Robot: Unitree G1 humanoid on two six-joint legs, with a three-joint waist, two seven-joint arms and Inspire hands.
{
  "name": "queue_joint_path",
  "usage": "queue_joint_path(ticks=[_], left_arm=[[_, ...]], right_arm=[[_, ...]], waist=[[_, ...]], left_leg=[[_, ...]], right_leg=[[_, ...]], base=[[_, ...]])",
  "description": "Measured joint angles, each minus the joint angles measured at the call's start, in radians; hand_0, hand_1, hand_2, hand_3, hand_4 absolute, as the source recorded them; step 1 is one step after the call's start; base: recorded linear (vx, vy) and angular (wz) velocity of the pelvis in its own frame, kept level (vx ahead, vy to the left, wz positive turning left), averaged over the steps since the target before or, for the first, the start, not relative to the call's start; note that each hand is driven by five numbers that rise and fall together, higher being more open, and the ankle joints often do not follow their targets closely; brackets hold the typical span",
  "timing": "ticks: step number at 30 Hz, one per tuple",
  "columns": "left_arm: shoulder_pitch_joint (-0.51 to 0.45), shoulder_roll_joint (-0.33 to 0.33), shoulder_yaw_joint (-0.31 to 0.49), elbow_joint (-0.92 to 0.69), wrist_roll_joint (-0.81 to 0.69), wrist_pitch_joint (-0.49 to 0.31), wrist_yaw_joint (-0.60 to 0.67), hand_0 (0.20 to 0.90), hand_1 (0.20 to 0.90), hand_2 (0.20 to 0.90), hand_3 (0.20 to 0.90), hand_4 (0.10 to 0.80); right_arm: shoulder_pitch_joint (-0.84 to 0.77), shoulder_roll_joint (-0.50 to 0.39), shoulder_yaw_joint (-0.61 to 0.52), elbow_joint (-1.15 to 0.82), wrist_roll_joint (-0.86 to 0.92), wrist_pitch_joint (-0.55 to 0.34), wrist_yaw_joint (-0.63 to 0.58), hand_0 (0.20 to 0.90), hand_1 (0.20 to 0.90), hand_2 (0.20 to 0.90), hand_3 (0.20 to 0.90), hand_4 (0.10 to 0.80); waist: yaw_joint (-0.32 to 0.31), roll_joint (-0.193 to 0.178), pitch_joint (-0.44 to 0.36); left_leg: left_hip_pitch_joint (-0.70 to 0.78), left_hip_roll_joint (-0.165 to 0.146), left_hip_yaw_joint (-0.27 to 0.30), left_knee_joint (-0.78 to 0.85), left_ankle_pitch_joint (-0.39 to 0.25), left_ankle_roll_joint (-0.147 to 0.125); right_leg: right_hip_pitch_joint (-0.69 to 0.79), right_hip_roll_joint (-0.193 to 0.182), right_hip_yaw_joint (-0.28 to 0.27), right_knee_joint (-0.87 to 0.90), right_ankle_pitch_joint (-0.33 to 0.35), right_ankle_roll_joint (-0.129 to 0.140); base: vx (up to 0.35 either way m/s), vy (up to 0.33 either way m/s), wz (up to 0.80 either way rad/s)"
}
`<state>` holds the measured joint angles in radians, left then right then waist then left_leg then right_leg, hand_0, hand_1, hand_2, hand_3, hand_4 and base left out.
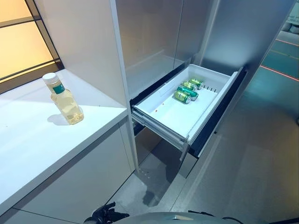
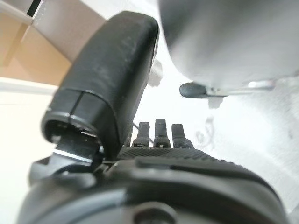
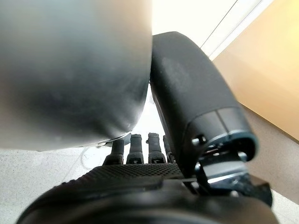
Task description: Put drinks into fridge and close the fridge
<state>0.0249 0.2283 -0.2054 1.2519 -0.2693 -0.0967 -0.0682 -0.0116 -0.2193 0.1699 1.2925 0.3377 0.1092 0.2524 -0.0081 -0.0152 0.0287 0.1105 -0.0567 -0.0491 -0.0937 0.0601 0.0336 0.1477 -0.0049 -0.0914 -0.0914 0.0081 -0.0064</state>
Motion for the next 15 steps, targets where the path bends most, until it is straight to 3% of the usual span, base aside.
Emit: queue_joint_path(ticks=[3,7,10,15], left_arm=[[-0.002,0.015,-0.036,-0.03,0.017,-0.043,-0.048,0.9,0.9,0.9,0.9,0.8],[-0.003,0.062,-0.108,-0.207,0.01,-0.023,-0.218,0.9,0.9,0.9,0.9,0.8],[-0.005,0.097,-0.122,-0.394,-0.066,0.063,-0.382,0.9,0.9,0.9,0.9,0.8],[-0.034,0.197,-0.122,-0.76,-0.285,0.322,-0.649,0.9,0.9,0.9,0.9,0.8]], right_arm=[[-0.003,-0.006,0.0,0.0,0.0,0.003,0.007,0.9,0.9,0.9,0.9,0.8],[-0.014,-0.025,0.0,-0.004,-0.004,0.018,0.019,0.9,0.9,0.9,0.9,0.8],[-0.02,-0.041,-0.001,-0.007,-0.006,0.026,0.021,0.9,0.9,0.9,0.9,0.8],[-0.011,-0.048,-0.011,-0.024,-0.015,0.022,0.021,0.9,0.9,0.9,0.9,0.8]], waist=[[-0.001,0.011,0.006],[0.0,0.032,0.019],[-0.002,0.051,0.024],[-0.003,0.067,0.024]], left_leg=[[0.0,0.0,0.0,0.0,0.0,0.0],[0.0,0.0,0.001,0.0,0.003,0.004],[0.0,0.0,0.001,0.0,0.005,0.008],[0.002,0.002,0.0,0.0,0.007,0.006]], right_leg=[[-0.001,0.0,0.0,0.0,0.0,0.0],[-0.002,-0.001,0.001,0.0,0.0,0.0],[-0.002,-0.001,0.002,0.0,0.0,0.0],[-0.001,0.001,0.0,0.0,0.0,0.0]], base=[[-0.007,0.012,0.0],[-0.018,0.044,-0.01],[0.006,0.038,-0.01],[0.0,0.0,0.0]])
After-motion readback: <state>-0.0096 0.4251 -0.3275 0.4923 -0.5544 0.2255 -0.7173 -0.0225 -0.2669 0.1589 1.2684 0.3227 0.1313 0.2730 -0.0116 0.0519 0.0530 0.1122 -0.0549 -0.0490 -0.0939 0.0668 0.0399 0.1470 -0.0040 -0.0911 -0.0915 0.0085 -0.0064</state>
